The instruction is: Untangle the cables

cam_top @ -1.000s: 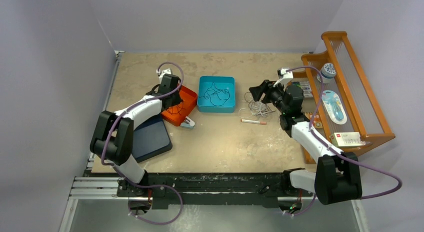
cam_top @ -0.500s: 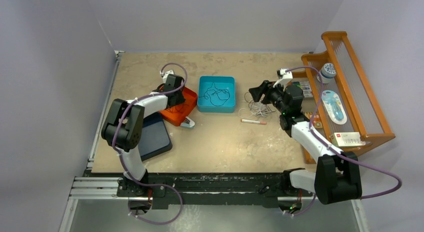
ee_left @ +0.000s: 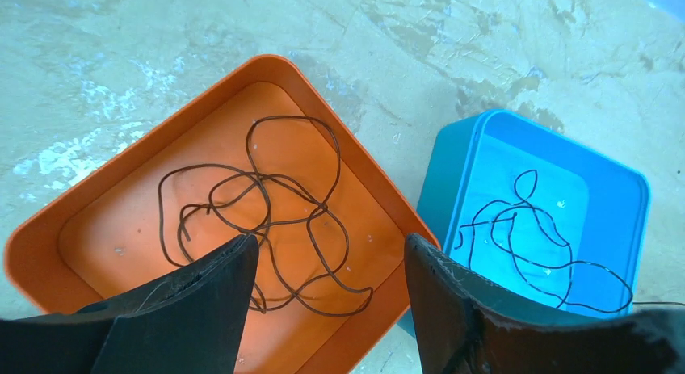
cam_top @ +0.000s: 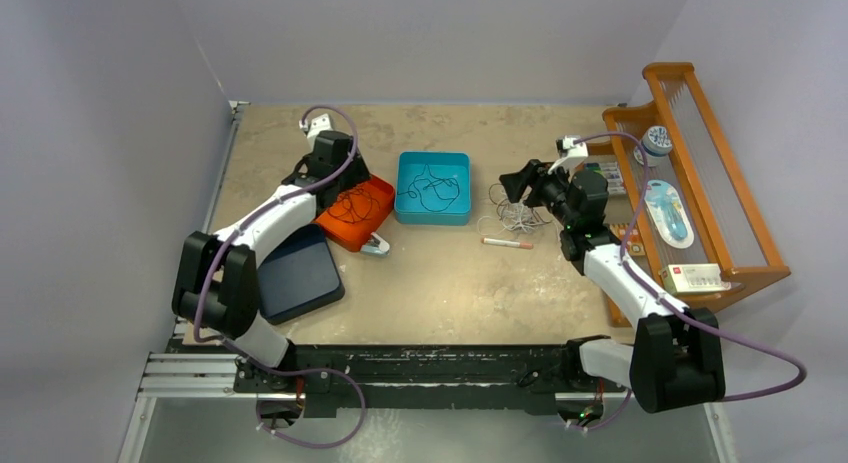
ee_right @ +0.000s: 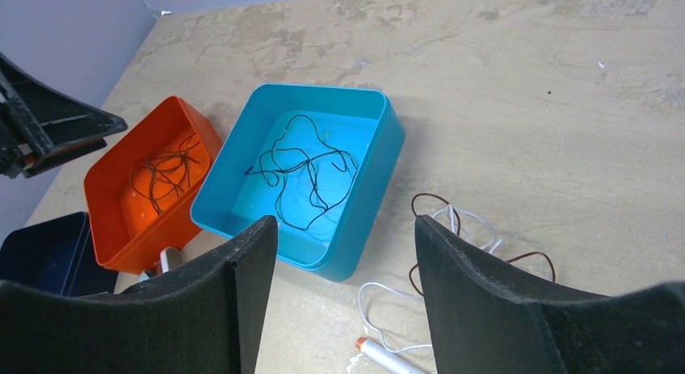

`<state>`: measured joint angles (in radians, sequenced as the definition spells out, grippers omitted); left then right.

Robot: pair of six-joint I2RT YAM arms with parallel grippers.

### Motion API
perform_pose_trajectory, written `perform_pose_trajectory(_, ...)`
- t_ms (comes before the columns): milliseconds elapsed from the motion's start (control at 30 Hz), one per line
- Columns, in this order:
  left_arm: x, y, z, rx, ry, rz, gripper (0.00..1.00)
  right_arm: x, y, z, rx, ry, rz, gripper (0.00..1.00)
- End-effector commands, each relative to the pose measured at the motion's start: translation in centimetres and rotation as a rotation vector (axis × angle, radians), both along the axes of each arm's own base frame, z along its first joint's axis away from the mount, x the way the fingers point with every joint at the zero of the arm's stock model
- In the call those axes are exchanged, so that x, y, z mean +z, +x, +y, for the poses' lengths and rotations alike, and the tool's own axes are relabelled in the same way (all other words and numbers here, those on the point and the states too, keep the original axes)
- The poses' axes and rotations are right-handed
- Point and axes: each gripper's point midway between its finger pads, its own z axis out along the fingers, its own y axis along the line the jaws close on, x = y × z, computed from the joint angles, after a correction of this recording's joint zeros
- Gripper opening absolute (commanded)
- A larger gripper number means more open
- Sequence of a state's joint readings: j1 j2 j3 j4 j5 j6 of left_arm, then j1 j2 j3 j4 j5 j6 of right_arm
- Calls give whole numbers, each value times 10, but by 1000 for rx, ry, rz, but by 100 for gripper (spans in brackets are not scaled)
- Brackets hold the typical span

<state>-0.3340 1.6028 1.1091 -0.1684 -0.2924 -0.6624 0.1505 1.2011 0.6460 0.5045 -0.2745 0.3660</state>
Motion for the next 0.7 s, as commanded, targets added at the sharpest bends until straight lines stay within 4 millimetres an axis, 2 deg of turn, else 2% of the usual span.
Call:
perform_pose_trajectory(0,21,-7,14,53,3,-38,66,29,4,-5,-27,3,-83,66)
perform_pose_trajectory(167,28,-18,14,48,-30,-51,66,27,4,-8,-46,-6,-70,66)
perform_pose_trajectory(300,30,-25,6,1,-67,-52,66,17,2,-22,-126,-19,-10,66)
perform_pose_trajectory(467,25,-29,-10,-72,-110,-54,68,-5,-3,-34,-207,-13,94,66)
perform_pose_trajectory(600,35,-36,-27,-125,-106,-101,68,-16,-4,-35,-213,-45,172,64)
perform_pose_trajectory(667,40,-39,-40,-159,-85,-114,68,-21,-2,-43,-254,-71,208,63)
